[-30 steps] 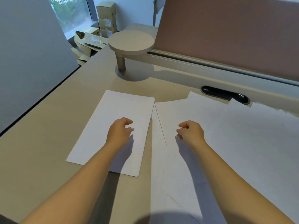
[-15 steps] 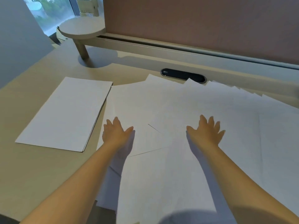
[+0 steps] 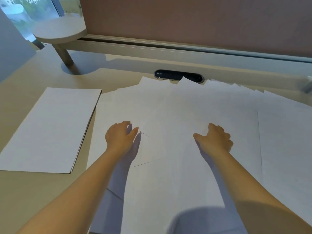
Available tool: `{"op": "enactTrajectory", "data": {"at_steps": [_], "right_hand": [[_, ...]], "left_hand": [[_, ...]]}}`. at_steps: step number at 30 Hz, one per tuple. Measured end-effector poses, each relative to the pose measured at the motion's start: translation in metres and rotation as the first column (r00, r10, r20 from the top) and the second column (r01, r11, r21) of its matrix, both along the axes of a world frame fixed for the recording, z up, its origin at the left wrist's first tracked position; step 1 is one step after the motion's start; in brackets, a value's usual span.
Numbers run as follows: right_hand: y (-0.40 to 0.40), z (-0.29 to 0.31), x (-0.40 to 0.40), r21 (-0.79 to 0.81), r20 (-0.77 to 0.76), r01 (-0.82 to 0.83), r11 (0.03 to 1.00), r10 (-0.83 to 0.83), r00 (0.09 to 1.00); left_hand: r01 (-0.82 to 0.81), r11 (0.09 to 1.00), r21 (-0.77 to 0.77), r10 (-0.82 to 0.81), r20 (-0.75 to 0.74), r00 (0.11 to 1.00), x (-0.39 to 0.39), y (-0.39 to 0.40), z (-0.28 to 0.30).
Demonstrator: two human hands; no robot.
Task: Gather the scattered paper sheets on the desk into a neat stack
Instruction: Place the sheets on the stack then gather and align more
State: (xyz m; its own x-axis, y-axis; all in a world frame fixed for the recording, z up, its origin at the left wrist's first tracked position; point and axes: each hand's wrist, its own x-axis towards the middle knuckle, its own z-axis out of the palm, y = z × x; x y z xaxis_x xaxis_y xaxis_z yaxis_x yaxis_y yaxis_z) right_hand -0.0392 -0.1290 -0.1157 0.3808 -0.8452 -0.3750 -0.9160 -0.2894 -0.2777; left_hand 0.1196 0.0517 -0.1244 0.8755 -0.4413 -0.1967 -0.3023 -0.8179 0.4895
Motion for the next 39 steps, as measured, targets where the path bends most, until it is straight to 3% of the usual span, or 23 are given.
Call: {"op": "enactTrajectory", "data": {"at_steps": [4,7,11,14,18,20,23,25,27,29,32,35,39], "right_hand": [[-0.016,0.006,-0.019,-0.031,-0.033,0.218,0.975,-0.219,0.975],[-0.026,0.007,-0.030,-0.014,-0.064,0.254,0.967,-0.255,0.965],[-0.035,0.003,-0.039,0.166,0.144,0.326,0.931,-0.350,0.926],[-0.039,-0.007,-0.047,0.177,0.221,0.301,0.937,-0.336,0.916],[-0.039,-0.002,-0.049,0.151,0.330,0.307,0.940,-0.341,0.880],[-0.035,0.003,-0.043,0.148,0.369,0.317,0.937,-0.350,0.861],[-0.028,0.002,-0.027,0.128,0.376,0.204,0.971,-0.238,0.896],[-0.021,0.002,-0.017,0.059,0.278,0.128,0.990,-0.140,0.950],[-0.018,-0.002,-0.012,0.030,0.143,0.062,0.998,-0.066,0.988],[-0.011,-0.005,-0.010,0.041,0.025,-0.014,0.999,0.013,1.000],[-0.004,-0.011,-0.010,0.045,-0.086,-0.100,0.994,0.103,0.991],[0.000,-0.012,-0.003,0.089,-0.021,-0.120,0.989,0.122,0.992],[0.005,-0.013,0.011,0.163,0.106,-0.156,0.974,0.140,0.985]], "left_hand": [[0.053,0.999,0.001,-0.053,-0.083,0.995,0.002,-0.026,0.002],[0.057,0.996,-0.068,-0.067,-0.150,0.986,0.001,-0.043,0.003],[-0.092,0.978,-0.185,0.026,-0.333,0.943,-0.001,-0.058,0.003],[-0.088,0.978,-0.189,0.032,-0.281,0.959,0.003,-0.058,-0.002],[-0.099,0.990,-0.102,0.059,-0.339,0.939,0.004,-0.044,0.006],[-0.007,1.000,0.007,0.009,-0.446,0.895,0.005,-0.029,0.016],[0.166,0.970,0.180,-0.018,-0.621,0.783,0.005,-0.004,0.031],[0.077,0.985,0.152,0.021,-0.561,0.827,0.007,0.006,0.034],[-0.071,0.995,0.075,0.092,-0.335,0.938,0.010,0.010,0.028],[-0.160,0.987,0.035,0.163,-0.192,0.968,0.012,0.011,0.018],[-0.078,0.991,0.112,0.098,-0.184,0.978,0.008,0.008,-0.003],[0.008,0.995,0.096,0.007,-0.158,0.987,0.006,0.000,-0.012],[0.013,0.974,-0.226,-0.077,-0.277,0.958,0.015,-0.006,-0.012]]}}
